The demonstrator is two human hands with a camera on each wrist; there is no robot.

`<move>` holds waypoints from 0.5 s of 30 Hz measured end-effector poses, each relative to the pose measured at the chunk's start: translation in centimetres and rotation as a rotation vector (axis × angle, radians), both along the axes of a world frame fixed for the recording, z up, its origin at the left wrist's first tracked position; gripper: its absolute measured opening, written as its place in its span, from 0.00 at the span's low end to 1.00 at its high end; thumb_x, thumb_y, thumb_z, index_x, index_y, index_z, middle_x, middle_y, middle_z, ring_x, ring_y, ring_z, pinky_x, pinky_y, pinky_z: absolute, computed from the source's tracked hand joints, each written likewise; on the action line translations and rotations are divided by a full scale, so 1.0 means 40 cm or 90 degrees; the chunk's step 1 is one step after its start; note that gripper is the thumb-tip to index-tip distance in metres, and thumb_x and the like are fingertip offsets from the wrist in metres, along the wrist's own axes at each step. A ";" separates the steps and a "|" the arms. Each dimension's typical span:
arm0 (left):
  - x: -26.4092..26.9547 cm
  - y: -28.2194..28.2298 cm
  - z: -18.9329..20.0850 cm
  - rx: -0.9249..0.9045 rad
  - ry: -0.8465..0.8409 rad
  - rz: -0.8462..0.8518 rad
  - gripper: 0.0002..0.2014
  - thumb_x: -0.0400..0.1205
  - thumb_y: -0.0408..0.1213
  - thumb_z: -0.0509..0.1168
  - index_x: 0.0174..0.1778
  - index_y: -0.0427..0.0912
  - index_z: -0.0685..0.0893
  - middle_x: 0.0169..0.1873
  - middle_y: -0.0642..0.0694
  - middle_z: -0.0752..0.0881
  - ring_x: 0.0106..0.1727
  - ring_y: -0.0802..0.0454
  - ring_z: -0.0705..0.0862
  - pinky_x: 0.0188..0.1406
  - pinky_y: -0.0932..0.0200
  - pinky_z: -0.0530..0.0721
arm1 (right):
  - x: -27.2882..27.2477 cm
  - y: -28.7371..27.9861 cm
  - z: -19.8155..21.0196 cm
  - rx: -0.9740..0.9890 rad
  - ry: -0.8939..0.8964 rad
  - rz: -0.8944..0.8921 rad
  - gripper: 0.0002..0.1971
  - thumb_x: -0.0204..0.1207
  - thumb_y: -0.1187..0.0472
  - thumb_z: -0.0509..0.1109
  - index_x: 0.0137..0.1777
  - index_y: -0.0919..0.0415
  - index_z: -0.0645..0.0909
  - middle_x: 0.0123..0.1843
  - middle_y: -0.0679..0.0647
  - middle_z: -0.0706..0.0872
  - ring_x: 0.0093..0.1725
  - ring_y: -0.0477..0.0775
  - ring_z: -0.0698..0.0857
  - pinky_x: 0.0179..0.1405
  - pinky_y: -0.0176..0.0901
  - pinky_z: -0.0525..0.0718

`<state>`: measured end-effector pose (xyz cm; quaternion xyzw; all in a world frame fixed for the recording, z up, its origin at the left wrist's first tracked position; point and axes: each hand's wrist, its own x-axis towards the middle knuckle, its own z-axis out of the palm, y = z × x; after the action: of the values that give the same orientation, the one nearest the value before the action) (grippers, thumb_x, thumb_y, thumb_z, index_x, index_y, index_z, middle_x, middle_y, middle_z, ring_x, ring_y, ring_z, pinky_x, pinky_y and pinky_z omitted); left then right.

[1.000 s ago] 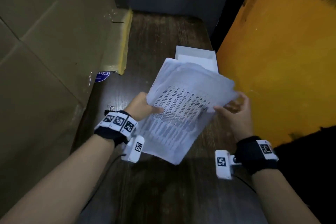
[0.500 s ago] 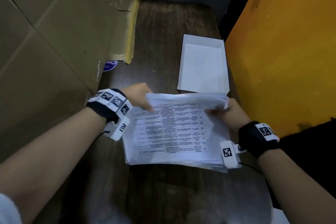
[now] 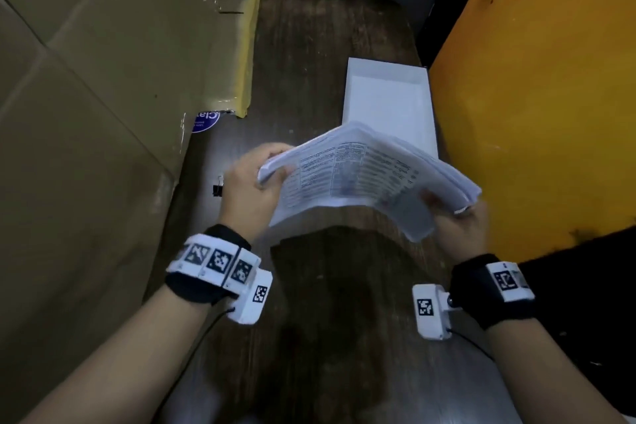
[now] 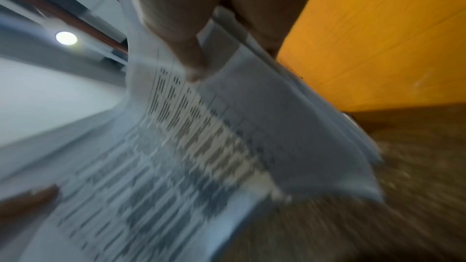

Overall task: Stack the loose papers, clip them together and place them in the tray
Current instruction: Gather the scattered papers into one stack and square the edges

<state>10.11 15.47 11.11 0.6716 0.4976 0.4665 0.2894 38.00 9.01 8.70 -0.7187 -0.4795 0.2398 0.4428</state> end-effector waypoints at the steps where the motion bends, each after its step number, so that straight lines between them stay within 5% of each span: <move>1: 0.012 -0.012 -0.003 0.048 0.048 0.005 0.19 0.77 0.32 0.71 0.62 0.50 0.79 0.47 0.54 0.84 0.46 0.61 0.82 0.47 0.69 0.81 | -0.016 -0.006 -0.009 0.011 0.054 -0.039 0.03 0.74 0.61 0.72 0.40 0.56 0.82 0.37 0.51 0.83 0.45 0.57 0.83 0.50 0.56 0.84; 3: 0.021 -0.022 -0.044 0.046 0.126 -0.016 0.34 0.77 0.31 0.70 0.74 0.54 0.62 0.55 0.49 0.81 0.46 0.56 0.81 0.44 0.64 0.82 | -0.031 -0.014 -0.042 0.009 0.073 -0.103 0.09 0.75 0.62 0.75 0.53 0.62 0.84 0.39 0.43 0.81 0.50 0.56 0.88 0.53 0.41 0.84; 4: 0.020 -0.022 -0.071 0.044 0.175 -0.034 0.39 0.77 0.31 0.70 0.76 0.58 0.56 0.59 0.45 0.79 0.44 0.49 0.83 0.41 0.56 0.84 | -0.025 -0.015 -0.062 0.003 0.042 -0.111 0.18 0.74 0.63 0.75 0.64 0.65 0.81 0.42 0.40 0.80 0.51 0.47 0.87 0.49 0.30 0.81; 6: 0.010 -0.010 -0.109 0.104 0.287 -0.054 0.44 0.76 0.29 0.71 0.76 0.60 0.48 0.61 0.44 0.74 0.35 0.42 0.83 0.28 0.49 0.86 | -0.010 -0.011 -0.075 0.028 -0.036 -0.095 0.34 0.74 0.69 0.73 0.79 0.59 0.67 0.45 0.41 0.80 0.45 0.38 0.82 0.46 0.27 0.76; 8: -0.001 0.005 -0.116 0.159 0.366 -0.060 0.45 0.75 0.29 0.72 0.77 0.57 0.50 0.59 0.45 0.69 0.28 0.50 0.77 0.19 0.56 0.80 | 0.007 -0.006 -0.076 0.086 -0.178 -0.044 0.45 0.73 0.73 0.72 0.84 0.48 0.53 0.53 0.56 0.82 0.51 0.50 0.81 0.50 0.40 0.79; 11: -0.011 0.014 -0.108 0.196 0.433 -0.056 0.37 0.75 0.32 0.73 0.77 0.52 0.62 0.58 0.40 0.75 0.30 0.52 0.77 0.18 0.60 0.78 | 0.024 0.008 -0.059 0.150 -0.373 0.044 0.57 0.70 0.78 0.70 0.82 0.29 0.41 0.62 0.69 0.77 0.45 0.59 0.79 0.35 0.43 0.79; 13: -0.015 0.011 -0.109 0.204 0.463 -0.049 0.32 0.76 0.35 0.71 0.76 0.51 0.69 0.57 0.38 0.80 0.34 0.49 0.81 0.20 0.58 0.82 | 0.028 0.017 -0.044 0.132 -0.442 0.085 0.59 0.69 0.79 0.69 0.80 0.25 0.40 0.62 0.70 0.76 0.36 0.60 0.78 0.25 0.42 0.76; 15: -0.016 0.006 -0.116 0.199 0.468 -0.042 0.29 0.77 0.37 0.70 0.75 0.47 0.72 0.57 0.37 0.81 0.37 0.47 0.84 0.23 0.55 0.85 | 0.029 0.018 -0.038 0.073 -0.501 0.113 0.52 0.70 0.76 0.71 0.83 0.34 0.51 0.64 0.71 0.76 0.35 0.64 0.81 0.23 0.45 0.81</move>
<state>9.48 15.70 6.47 0.8454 0.4688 0.2557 0.0014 39.15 9.75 7.16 -0.6857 -0.6850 -0.0434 0.2423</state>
